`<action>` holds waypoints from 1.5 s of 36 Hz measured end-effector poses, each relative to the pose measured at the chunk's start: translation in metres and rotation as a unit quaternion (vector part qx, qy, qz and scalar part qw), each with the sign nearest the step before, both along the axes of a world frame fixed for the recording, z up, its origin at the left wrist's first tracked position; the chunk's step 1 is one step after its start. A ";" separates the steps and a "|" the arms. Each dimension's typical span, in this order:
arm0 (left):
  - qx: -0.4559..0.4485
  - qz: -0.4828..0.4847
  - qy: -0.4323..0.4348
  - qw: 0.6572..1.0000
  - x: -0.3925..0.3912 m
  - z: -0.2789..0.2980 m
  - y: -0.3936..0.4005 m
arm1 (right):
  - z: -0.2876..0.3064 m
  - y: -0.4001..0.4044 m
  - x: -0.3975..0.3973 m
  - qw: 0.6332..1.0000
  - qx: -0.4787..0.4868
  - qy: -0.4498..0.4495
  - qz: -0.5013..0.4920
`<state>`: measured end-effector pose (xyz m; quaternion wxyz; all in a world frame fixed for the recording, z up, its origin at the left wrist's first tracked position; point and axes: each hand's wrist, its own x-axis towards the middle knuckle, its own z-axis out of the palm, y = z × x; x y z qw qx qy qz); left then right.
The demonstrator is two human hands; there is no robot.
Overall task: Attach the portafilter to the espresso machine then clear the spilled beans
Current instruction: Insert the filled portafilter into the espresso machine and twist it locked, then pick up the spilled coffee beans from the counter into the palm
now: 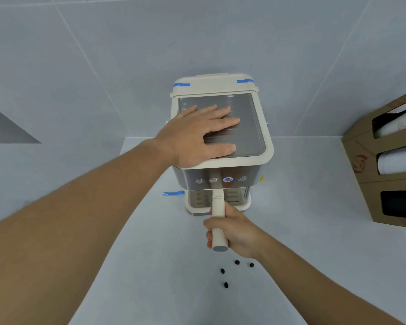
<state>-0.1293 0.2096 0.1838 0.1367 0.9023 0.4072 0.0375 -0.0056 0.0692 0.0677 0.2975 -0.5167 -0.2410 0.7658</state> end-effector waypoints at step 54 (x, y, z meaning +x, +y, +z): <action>-0.305 0.391 -0.579 0.647 -0.044 -0.028 -0.171 | 0.080 -0.040 0.079 0.984 0.114 -0.098 -0.095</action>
